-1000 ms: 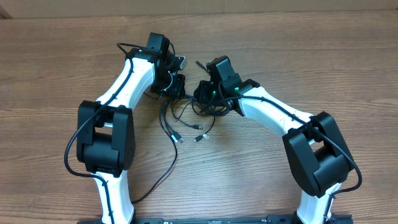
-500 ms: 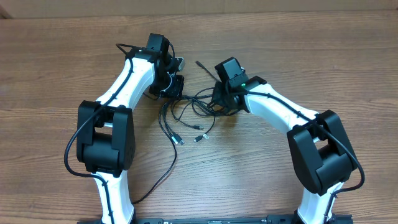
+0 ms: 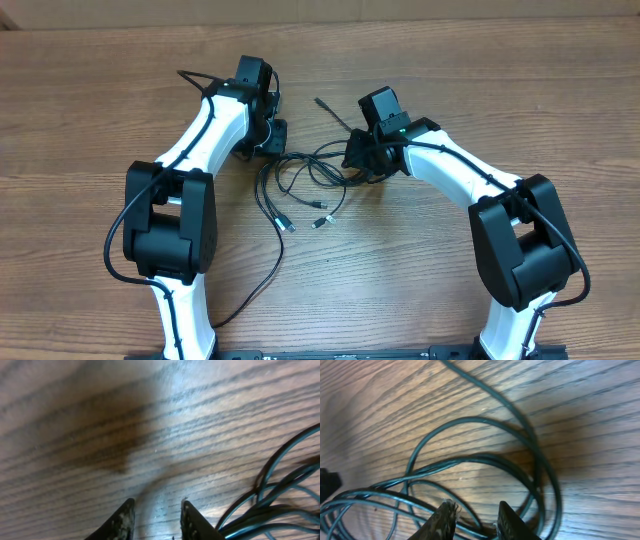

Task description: Untangle cables

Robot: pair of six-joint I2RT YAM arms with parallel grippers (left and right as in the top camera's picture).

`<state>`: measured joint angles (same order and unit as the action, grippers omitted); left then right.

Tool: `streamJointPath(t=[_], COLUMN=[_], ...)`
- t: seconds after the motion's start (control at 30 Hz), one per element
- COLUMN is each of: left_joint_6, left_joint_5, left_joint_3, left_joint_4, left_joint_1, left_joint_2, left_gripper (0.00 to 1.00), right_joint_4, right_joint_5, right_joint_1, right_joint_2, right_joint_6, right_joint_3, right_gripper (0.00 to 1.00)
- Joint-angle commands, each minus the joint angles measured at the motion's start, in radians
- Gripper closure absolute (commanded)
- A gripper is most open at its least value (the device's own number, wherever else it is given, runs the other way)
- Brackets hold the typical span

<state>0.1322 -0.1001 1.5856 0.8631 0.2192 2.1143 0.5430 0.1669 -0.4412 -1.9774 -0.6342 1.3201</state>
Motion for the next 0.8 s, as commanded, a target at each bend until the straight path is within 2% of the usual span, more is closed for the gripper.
streamJointPath(t=[0.0,0.1,0.2,0.27,0.43,0.77], left_joint_6=[0.02,-0.062,-0.206,-0.275,-0.325,-0.335], left_joint_5=[-0.069,-0.261,-0.487,-0.571,-0.629,-0.645], left_joint_3=[-0.022,-0.021,-0.021,-0.021,-0.019,-0.019], left_joint_4=[-0.002,0.004,0.023,0.035,0.049,0.064], left_joint_1=[-0.002,-0.002,-0.002,-0.002,-0.005,-0.003], left_joint_2=[-0.008,-0.008,-0.008,-0.009,-0.009,-0.009], left_gripper=[0.74,0.79,0.83,0.85,0.93,0.91], right_joint_4=[-0.016,-0.027,-0.041,-0.05,-0.063,-0.124], right_joint_5=[0.029,0.03,0.06,0.074,0.076,0.2], right_joint_1=[-0.003,-0.003,-0.003,-0.003,-0.003,-0.027], right_joint_2=[0.033,0.033,0.033,0.033,0.033,-0.055], right_joint_6=[0.014,0.013,0.014,0.014,0.014,0.014], right_joint_3=[0.01,0.01,0.01,0.01,0.01,0.01], right_gripper=[0.73,0.73,0.72,0.72,0.71,0.66])
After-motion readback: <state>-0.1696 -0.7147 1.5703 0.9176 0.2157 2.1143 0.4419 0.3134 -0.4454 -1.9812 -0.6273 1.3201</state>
